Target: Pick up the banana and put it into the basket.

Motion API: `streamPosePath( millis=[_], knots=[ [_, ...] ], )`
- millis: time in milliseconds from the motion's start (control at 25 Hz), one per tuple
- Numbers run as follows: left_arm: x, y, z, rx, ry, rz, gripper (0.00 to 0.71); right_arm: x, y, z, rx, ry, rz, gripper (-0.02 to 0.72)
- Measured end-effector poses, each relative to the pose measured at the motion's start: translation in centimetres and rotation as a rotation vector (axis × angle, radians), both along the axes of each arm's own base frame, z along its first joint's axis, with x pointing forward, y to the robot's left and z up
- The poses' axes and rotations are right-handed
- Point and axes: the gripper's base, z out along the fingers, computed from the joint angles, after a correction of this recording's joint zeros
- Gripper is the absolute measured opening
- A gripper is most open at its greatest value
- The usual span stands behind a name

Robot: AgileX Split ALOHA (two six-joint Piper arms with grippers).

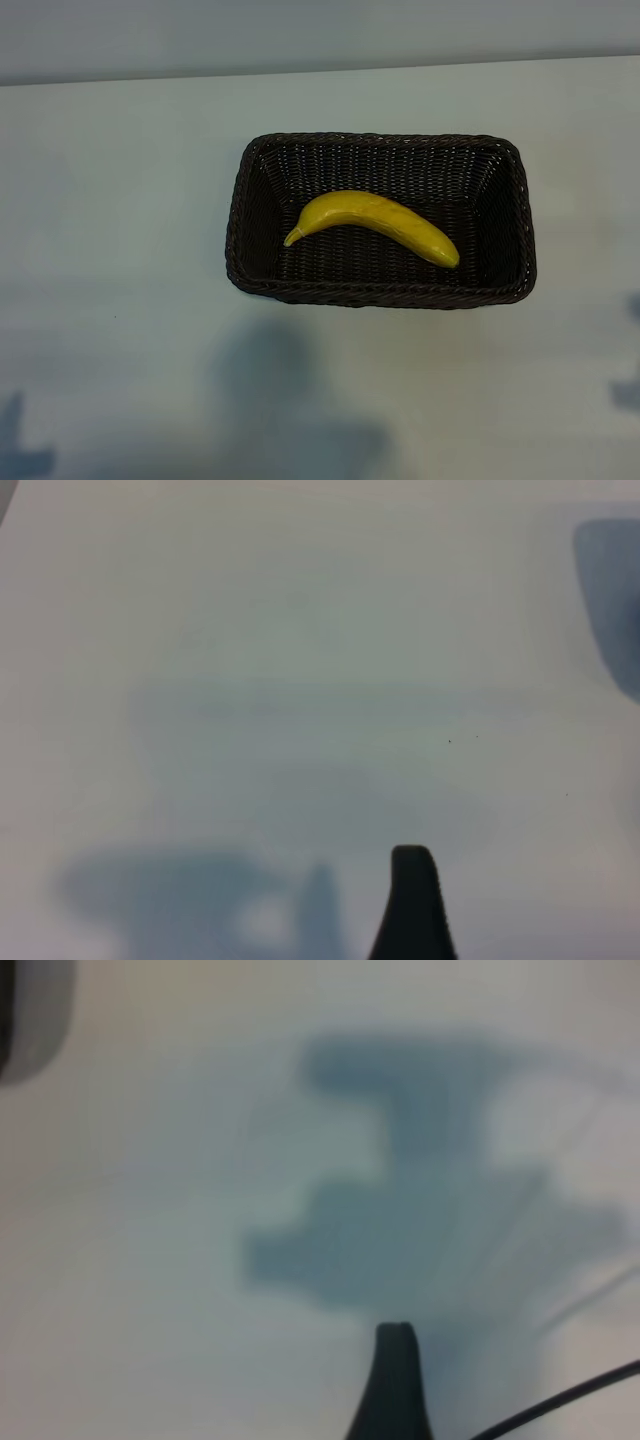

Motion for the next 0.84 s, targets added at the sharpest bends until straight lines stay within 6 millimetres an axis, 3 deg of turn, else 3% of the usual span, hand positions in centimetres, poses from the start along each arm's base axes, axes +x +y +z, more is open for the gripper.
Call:
streamPosePath(
  millis=[360,840],
  knots=[
    [0.0,0.0,0.0,0.000,0.000,0.000,0.569,-5.2,0.4,0.8,-0.031,-0.352,-0.015,0.605],
    [0.0,0.0,0.0,0.000,0.000,0.000,0.569,-5.3,0.4,0.8,-0.031,-0.360,-0.015,0.605]
  ],
)
